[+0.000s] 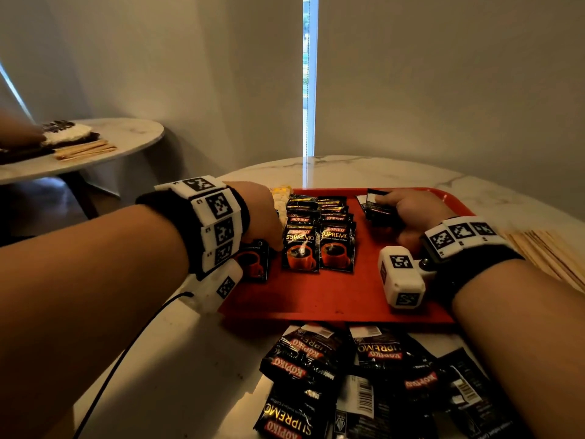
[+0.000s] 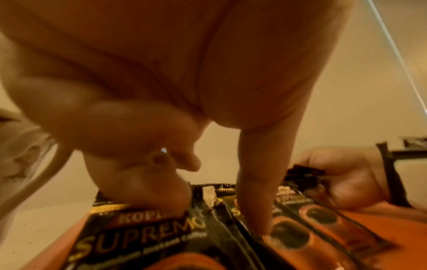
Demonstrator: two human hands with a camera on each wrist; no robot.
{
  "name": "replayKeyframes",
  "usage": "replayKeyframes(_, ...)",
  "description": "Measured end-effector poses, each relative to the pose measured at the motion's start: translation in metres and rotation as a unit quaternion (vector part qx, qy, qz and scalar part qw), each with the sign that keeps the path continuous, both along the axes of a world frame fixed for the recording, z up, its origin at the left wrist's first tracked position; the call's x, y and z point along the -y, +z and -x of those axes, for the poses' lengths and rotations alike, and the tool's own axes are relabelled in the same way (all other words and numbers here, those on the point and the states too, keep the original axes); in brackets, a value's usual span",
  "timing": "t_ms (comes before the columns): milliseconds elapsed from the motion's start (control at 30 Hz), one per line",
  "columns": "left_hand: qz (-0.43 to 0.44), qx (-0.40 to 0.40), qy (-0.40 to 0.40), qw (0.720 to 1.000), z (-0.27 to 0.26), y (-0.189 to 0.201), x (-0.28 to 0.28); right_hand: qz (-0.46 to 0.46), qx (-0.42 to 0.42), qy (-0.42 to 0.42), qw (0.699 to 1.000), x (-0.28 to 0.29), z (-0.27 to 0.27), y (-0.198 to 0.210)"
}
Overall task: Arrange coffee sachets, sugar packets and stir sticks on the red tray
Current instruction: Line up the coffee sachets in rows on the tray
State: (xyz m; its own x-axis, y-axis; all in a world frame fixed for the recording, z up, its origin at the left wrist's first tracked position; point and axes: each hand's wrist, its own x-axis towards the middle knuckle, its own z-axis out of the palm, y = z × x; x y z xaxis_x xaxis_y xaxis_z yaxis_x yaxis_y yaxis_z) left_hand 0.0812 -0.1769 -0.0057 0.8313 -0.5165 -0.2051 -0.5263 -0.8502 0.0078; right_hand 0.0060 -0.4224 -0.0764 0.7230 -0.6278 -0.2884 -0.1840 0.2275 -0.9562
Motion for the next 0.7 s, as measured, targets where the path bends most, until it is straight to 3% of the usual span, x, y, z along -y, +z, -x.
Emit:
replayKeyframes(467,-0.154,0.075,-0.078,0.982,0.007,-0.003,0.012,-0.002,0.002,0.0,1.0,-0.001,-0.001,-0.001)
replayKeyframes(700,-0.078,0.045,-0.057,0.994,0.003,0.003,-0.002,0.002,-0.003,-0.007,1.0,-0.002,0.001,0.002)
